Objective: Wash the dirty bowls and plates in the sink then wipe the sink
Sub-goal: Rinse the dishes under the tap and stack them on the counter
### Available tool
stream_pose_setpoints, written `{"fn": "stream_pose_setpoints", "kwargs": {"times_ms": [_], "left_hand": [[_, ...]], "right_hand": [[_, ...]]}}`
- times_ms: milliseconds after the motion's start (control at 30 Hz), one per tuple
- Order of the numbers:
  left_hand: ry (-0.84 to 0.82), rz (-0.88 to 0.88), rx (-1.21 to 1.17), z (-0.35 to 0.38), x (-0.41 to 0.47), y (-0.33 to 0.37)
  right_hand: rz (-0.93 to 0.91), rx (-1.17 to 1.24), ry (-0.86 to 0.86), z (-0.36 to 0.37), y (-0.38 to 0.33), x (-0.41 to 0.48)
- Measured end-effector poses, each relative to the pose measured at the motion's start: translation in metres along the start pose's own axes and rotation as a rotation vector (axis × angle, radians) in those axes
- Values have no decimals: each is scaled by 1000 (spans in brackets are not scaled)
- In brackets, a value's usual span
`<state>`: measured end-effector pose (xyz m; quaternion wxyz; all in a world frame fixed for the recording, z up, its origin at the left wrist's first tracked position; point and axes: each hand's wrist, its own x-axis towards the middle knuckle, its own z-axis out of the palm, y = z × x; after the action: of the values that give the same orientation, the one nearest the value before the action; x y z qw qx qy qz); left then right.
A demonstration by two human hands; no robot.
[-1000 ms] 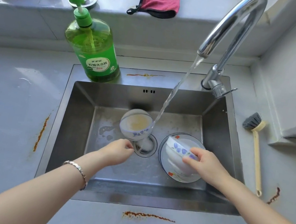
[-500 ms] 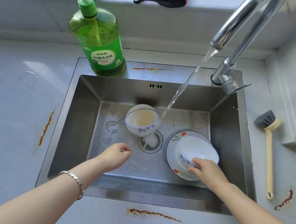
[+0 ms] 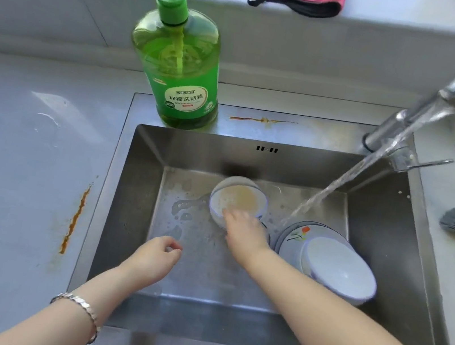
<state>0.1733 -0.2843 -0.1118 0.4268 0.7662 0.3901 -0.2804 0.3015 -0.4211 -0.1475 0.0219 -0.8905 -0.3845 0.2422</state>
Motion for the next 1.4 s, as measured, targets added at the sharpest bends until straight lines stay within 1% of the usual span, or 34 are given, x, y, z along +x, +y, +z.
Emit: {"fn": "stream_pose_setpoints", "kwargs": {"times_ms": [133, 200, 233, 333, 433, 500, 567, 633, 800, 867, 933, 1000, 1067, 1133, 1233, 1267, 1333, 1367, 1400], "left_hand": [[27, 20, -37, -16, 7, -10], [19, 22, -60, -21, 6, -13], [13, 22, -72, -21, 5, -14], [-2, 28, -92, -23, -1, -16], [-4, 44, -119, -25, -7, -14], [8, 62, -134, -26, -12, -9], [33, 90, -150, -26, -19, -3], [66, 123, -152, -25, -26, 6], [165, 234, -165, -9, -46, 36], [237, 328, -219, 3, -58, 55], [286, 462, -263, 18, -72, 80], [262, 612, -280, 40, -84, 106], [206, 699, -231, 62, -89, 130], [207, 682, -205, 73, -83, 147], [182, 543, -290, 71, -67, 163], [185, 555, -268, 72, -67, 166], [236, 673, -139, 79, -75, 170], [259, 737, -113, 83, -80, 172], [266, 765, -114, 84, -84, 174]], "right_hand": [[141, -125, -108, 2, -4, 23], [158, -120, -112, 7, -3, 22], [171, -62, -104, 11, -1, 21], [274, 324, -35, 14, 4, 9], [321, 727, 48, 0, 2, -14], [327, 1072, 68, -19, -4, -33], [341, 1331, 47, -37, -6, -51], [384, 1490, 37, -55, -2, -68], [447, 1876, 93, -96, 27, -105], [444, 1948, 139, -111, 39, -115], [438, 1992, 188, -121, 49, -121], [439, 2047, 214, -129, 54, -126], [425, 2101, 225, -134, 56, -131], [400, 2120, 250, -137, 58, -136], [380, 2084, 303, -140, 63, -142], [383, 2081, 314, -141, 65, -142], [393, 2066, 326, -143, 69, -139], [392, 2047, 325, -145, 71, -137], [386, 2026, 319, -146, 71, -135]]}}
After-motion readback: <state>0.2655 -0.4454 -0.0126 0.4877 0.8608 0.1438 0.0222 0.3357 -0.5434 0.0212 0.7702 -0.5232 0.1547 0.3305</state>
